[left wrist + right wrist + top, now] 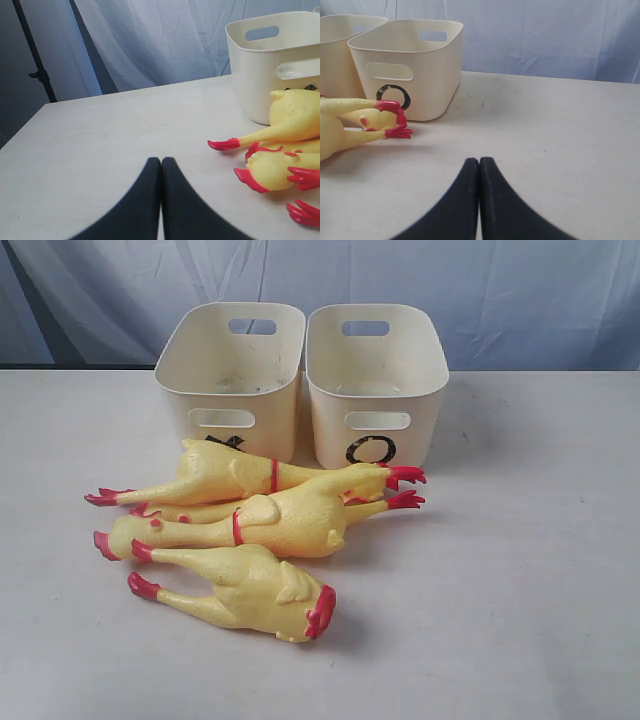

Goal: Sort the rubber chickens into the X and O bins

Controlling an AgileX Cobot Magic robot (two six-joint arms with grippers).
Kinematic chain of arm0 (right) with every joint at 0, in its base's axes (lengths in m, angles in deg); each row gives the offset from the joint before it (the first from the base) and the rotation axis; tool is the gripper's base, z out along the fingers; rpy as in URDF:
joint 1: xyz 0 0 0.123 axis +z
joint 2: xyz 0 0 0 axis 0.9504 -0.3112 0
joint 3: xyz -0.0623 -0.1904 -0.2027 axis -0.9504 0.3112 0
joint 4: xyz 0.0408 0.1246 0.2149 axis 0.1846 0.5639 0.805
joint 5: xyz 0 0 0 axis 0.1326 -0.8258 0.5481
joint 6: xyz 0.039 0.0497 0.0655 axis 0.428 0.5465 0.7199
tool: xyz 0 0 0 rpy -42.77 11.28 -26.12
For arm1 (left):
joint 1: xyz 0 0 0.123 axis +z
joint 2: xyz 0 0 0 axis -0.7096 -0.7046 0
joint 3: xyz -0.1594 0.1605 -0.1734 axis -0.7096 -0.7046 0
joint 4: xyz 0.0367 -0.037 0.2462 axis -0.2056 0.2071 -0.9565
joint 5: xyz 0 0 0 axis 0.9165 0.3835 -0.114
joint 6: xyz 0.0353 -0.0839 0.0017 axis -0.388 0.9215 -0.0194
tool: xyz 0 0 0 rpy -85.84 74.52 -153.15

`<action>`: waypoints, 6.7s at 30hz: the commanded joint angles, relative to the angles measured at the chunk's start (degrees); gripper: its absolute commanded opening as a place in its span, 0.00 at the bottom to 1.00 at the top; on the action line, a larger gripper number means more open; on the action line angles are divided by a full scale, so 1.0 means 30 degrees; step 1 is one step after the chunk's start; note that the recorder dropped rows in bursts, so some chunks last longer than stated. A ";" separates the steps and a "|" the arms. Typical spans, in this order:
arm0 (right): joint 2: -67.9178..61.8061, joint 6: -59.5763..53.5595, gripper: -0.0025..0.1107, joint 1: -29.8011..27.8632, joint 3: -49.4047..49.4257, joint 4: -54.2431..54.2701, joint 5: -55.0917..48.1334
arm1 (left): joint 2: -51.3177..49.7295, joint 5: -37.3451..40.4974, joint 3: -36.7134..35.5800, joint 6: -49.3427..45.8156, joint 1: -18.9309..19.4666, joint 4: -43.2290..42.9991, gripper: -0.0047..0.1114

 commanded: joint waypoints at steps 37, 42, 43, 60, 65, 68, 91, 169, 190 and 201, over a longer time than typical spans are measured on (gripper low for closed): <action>0.0105 -0.0016 0.02 0.0064 0.0027 0.0042 0.0107 | 0.0090 -0.0286 -0.0027 0.0093 -0.0108 -0.0101 0.04; 0.0105 -0.0016 0.02 0.0064 0.0027 0.0042 0.0107 | 0.0090 -0.0286 -0.0027 0.0093 -0.0108 -0.0101 0.04; 0.0105 -0.0016 0.02 0.0064 0.0027 0.0042 0.0107 | 0.0090 -0.0286 -0.0027 0.0093 -0.0108 -0.0101 0.04; 0.0105 -0.0016 0.02 0.0064 0.0027 -0.0982 0.0154 | 0.0090 -0.0286 -0.0027 0.0093 -0.0108 -0.0101 0.04; 0.0105 -0.0016 0.02 0.0064 0.0027 -0.0982 0.0108 | 0.0090 -0.0286 -0.0027 0.0093 -0.0108 -0.0101 0.04; 0.0105 -0.0016 0.02 0.0064 0.0027 -0.0982 0.0108 | 0.0090 -0.0286 -0.0027 0.0093 -0.0108 -0.0101 0.04; 0.0105 -0.0016 0.02 0.0064 0.0027 0.3773 0.1435 | 0.0090 -0.0286 -0.0027 0.0093 -0.0108 -0.0101 0.04; 0.0105 -0.0016 0.02 0.0064 0.0027 0.7850 0.2706 | 0.0090 -0.5486 0.0053 0.0253 -0.0108 1.1760 0.04; 0.0105 -0.0016 0.02 0.0064 0.0027 0.7850 0.2706 | 0.0090 0.3809 0.6291 -0.0429 -0.0108 1.0846 0.04; 0.0105 -0.0016 0.02 0.0064 0.0027 0.7850 0.2706 | 0.0090 0.6899 0.7777 -0.0825 -0.0108 1.1284 0.04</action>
